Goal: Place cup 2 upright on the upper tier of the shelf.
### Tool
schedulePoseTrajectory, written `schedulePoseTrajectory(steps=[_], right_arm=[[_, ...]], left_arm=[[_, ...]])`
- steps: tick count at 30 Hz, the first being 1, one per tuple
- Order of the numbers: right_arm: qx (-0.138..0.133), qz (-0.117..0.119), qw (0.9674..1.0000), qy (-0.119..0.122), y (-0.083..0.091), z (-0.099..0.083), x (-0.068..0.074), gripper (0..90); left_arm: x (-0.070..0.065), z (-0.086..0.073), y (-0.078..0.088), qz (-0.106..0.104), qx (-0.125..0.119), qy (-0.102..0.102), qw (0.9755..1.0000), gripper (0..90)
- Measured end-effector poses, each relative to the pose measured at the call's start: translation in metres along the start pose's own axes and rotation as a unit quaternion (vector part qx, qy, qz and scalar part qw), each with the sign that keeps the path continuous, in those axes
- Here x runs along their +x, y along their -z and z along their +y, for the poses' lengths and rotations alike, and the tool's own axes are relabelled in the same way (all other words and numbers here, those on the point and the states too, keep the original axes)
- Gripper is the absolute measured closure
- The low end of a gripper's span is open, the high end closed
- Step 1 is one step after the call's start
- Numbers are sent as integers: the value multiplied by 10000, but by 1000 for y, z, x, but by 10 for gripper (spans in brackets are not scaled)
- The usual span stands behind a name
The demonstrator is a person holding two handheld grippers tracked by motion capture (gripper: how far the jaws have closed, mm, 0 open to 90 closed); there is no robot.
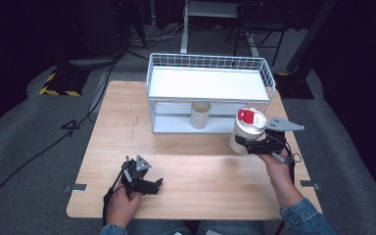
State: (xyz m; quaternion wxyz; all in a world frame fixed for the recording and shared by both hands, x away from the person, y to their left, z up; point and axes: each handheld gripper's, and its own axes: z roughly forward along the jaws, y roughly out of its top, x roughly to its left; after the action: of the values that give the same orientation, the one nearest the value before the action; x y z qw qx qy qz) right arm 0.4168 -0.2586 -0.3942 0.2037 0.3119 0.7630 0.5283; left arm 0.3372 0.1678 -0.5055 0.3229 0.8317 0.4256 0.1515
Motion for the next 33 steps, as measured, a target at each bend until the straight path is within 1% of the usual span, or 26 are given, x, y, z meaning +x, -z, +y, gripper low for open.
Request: schedulePoseTrajectory(steps=[3, 4, 6, 9, 10, 11, 12, 13, 16, 17, 19, 23, 25, 26, 33], right_arm=[[-6, -4, 10000, 19, 6, 11, 1, 104], [-6, -4, 10000, 19, 6, 11, 1, 104], [-27, -1, 10000, 42, 10, 19, 2, 104], [-39, -4, 10000, 46, 12, 24, 2, 104], [-65, 22, 10000, 33, 14, 30, 2, 104], [-65, 22, 10000, 33, 14, 30, 2, 104], [-89, 5, 9999, 55, 16, 36, 1, 104], [-89, 5, 9999, 55, 16, 36, 1, 104], [-104, -41, 9999, 107, 20, 47, 0, 104], [-104, -41, 9999, 107, 20, 47, 0, 104], [-124, -37, 9999, 109, 22, 55, -2, 104], [-164, -28, 9998, 55, 24, 62, -4, 104], [-225, -34, 9997, 16, 25, 69, -6, 104], [-225, -34, 9997, 16, 25, 69, -6, 104], [-309, -68, 9995, 16, 28, 87, -8, 104]], left_arm=[[0, 0, 0, 4, -4, -9, 10000, 19], [0, 0, 0, 4, -4, -9, 10000, 19], [0, 0, 0, 4, -5, -6, 10000, 19], [0, 0, 0, 5, -5, -8, 10000, 19], [0, 0, 0, 4, -5, -6, 10000, 19], [0, 0, 0, 4, -5, -6, 10000, 19], [0, 0, 0, 5, -6, -7, 10000, 19], [0, 0, 0, 5, -6, -7, 10000, 19], [0, 0, 0, 4, -5, -7, 10000, 19], [0, 0, 0, 5, -5, -6, 10000, 19], [0, 0, 0, 5, -3, -9, 10000, 19], [0, 0, 0, 4, -6, -7, 10000, 19], [0, 0, 0, 4, -4, -7, 10000, 19], [0, 0, 0, 4, -4, -7, 10000, 19], [0, 0, 0, 5, -5, -5, 10000, 19]])
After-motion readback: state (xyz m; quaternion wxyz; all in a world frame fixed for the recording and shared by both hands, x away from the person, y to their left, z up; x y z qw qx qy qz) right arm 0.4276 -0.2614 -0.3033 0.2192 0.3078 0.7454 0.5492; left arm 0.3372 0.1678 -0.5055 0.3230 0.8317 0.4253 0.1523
